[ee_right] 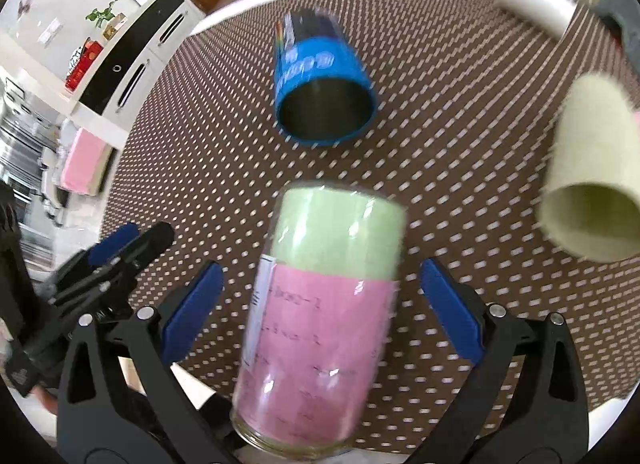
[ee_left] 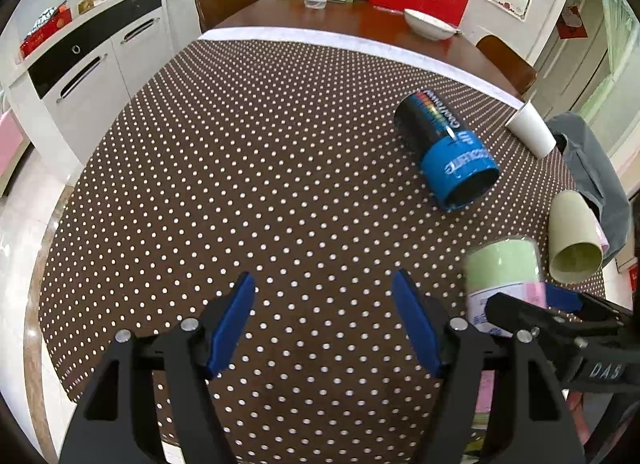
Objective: Flip cup upside down
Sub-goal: 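Grasp the container with the right gripper while the left gripper opens and releases it, then rotate the container green lid up with the right gripper and lower it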
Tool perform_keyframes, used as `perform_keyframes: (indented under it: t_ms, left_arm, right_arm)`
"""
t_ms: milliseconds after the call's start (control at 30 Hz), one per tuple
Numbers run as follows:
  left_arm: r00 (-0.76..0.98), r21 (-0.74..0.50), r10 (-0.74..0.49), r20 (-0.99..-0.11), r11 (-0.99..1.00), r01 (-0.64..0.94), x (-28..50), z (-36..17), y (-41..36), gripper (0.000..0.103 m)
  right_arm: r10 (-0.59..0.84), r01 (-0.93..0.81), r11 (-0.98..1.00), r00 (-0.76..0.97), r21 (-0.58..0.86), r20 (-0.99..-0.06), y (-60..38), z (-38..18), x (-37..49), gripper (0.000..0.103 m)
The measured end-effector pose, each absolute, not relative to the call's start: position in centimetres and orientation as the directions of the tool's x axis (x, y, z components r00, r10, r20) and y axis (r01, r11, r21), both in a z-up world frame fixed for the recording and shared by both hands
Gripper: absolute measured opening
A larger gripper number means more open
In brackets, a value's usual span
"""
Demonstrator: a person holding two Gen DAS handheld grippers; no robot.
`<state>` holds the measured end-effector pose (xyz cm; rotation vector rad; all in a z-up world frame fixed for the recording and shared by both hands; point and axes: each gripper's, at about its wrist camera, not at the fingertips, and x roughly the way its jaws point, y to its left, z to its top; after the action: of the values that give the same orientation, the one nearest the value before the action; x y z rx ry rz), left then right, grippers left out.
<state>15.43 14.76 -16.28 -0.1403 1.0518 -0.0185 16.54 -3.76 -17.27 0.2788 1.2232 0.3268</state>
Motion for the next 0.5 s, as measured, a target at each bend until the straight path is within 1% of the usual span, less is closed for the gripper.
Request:
perform_keyframes:
  t_ms: [133,233,267,300,367,500]
  left_arm:
    - [0.486,-0.112,-0.082,-0.87,0.993,-0.034,15.6,-17.1,15.1,0.07]
    - [0.474,-0.147,-0.123,-0.872,0.989,-0.014,15.4,-17.6,15.5,0.07]
    - [0.474,-0.144,-0.119,-0.872,0.989,-0.016,15.5,-17.8,15.5,0.07]
    - [0.474,-0.142,-0.116,-0.873,0.99,-0.018,15.5,-17.9,15.6,0.07]
    - [0.466,-0.153,-0.127,-0.876,0.988,-0.018,15.5,-18.2,15.8,0.07]
    - [0.466,-0.158,-0.138,-0.874,0.987,-0.003,15.4,-18.2,15.5,0.07]
  right_arm:
    - [0.375,-0.066,0.926,0.279,0.372,-0.884,-3.1,-18.2,17.3,0.097]
    - [0.379,-0.052,0.924,0.249,0.379,-0.891,-2.6,-18.9,17.7,0.097]
    - [0.364,-0.054,0.93,0.26,0.363,-0.895,-2.4,-18.8,17.8,0.095]
    - [0.341,-0.055,0.939,0.263,0.339,-0.902,-2.1,-18.7,17.7,0.092]
    - [0.279,-0.071,0.96,0.268,0.27,-0.922,-1.3,-18.5,17.7,0.071]
    - [0.286,-0.08,0.958,0.269,0.274,-0.92,-0.9,-18.2,17.6,0.071]
